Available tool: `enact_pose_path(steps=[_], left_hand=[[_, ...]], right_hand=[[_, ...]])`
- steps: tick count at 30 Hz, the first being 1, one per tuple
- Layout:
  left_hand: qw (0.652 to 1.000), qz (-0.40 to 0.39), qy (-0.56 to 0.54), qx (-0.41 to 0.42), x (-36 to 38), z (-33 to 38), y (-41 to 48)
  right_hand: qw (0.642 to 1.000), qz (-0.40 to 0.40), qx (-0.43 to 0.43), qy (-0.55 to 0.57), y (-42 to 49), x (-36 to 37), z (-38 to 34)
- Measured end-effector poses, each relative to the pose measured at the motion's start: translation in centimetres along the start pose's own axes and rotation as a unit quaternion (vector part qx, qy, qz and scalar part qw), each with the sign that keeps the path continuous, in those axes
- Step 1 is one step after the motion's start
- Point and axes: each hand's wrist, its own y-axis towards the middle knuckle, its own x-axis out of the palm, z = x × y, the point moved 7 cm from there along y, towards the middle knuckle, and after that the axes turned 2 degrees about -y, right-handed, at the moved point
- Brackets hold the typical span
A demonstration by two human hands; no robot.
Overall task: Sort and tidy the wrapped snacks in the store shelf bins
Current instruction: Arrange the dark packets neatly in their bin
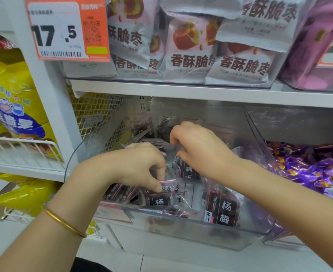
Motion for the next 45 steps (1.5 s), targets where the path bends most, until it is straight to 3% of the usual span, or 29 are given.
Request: enact_pose_path(steps=[2, 6, 9, 18, 24, 28, 33, 38, 40, 45], left_hand=[[1.0, -0.007, -0.016, 0.004, 0.1, -0.4, -0.2], [0.998, -0.033, -0.058, 0.002, 0.4, -0.6, -0.5], [0.997, -0.04, -0.07, -0.005, 0.3, -0.6, -0.5], [0.996, -0.048, -0.073, -0.006, 0.3, -0.4, -0.6], [0.995, -0.048, -0.089, -0.005, 0.5, -0.7, -0.5], [0.995, -0.049, -0.084, -0.009, 0.4, -1.0, -0.5], [0.996, -0.048, -0.079, -0.01, 0.1, -0.9, -0.6], [0.995, -0.051, -0.082, 0.0, 0.4, -0.6, -0.2], [0.995, -0.057, -0.081, -0.003, 0.6, -0.4, -0.1], [0.994, -0.074, -0.083, -0.015, 0.6, -0.4, 0.0]], right_hand=[[0.996, -0.085, 0.012, 0.028, -0.5, 1.6, -0.2], [0.932, -0.341, -0.021, -0.124, -2.6, 6.7, -0.7], [0.892, -0.394, -0.04, -0.217, -3.2, 8.1, -0.9], [0.895, -0.342, -0.029, -0.283, -3.6, 9.1, -0.1], [0.942, -0.263, 0.023, -0.205, -3.1, 7.6, 0.7], [0.969, -0.174, 0.013, -0.173, -3.3, 6.3, 0.6], [0.991, -0.07, -0.013, -0.116, -3.9, 4.0, 0.0], [0.999, 0.008, 0.03, -0.01, -3.9, 1.1, 1.4], [0.999, -0.025, 0.046, 0.015, -3.6, 1.6, 2.2], [0.975, -0.208, 0.068, -0.039, -3.9, 5.3, 1.8]])
